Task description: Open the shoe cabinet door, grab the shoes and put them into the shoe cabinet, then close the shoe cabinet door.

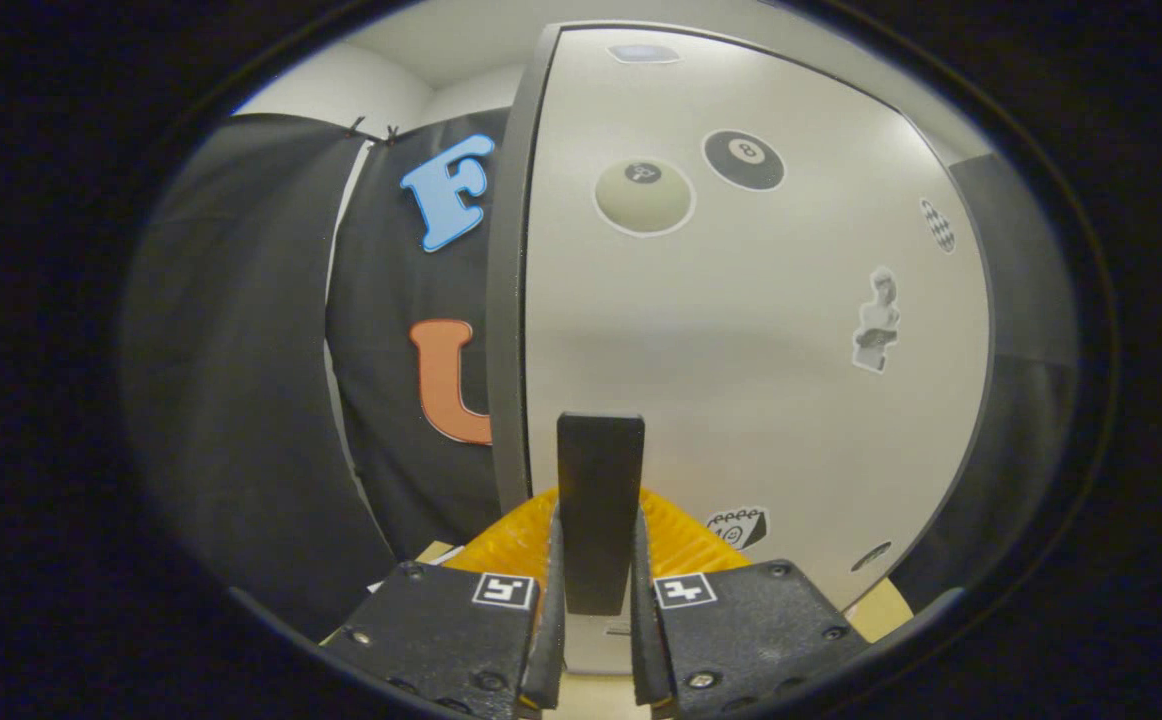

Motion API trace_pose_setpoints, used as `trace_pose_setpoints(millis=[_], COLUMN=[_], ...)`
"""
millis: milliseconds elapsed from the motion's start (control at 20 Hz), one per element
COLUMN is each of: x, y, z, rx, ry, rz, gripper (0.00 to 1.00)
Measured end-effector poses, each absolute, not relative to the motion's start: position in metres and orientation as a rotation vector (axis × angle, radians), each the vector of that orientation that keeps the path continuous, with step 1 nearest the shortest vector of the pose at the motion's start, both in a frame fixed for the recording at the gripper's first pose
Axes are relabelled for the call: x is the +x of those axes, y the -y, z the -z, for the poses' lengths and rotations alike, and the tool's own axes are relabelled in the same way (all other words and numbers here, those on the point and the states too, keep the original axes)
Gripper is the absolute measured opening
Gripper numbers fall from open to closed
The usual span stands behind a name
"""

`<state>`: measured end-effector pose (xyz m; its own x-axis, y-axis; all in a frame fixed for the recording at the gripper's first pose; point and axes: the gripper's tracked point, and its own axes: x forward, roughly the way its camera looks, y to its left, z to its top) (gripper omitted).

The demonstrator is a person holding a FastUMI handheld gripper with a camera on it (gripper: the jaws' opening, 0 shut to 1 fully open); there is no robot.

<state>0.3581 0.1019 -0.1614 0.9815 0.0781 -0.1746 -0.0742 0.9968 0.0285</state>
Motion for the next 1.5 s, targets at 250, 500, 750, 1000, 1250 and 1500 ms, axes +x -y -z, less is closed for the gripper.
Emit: trace_pose_setpoints(millis=[250, 500, 750, 1000, 1250, 1500], x=[0.338, 0.291, 0.249, 0.194, 0.136, 0.106], y=[-0.102, -0.091, -0.079, -0.041, 0.006, 0.056], z=[0.159, 0.157, 0.156, 0.158, 0.159, 0.159], rx=[0.02, 0.015, -0.014, -0.018, -0.003, 0.009], ry=[-0.199, -0.211, -0.2, -0.179, -0.158, -0.156], rz=[-0.11, -0.159, -0.201, -0.244, -0.317, -0.411], gripper=[0.28, 0.28, 0.28, 0.28, 0.27, 0.27])
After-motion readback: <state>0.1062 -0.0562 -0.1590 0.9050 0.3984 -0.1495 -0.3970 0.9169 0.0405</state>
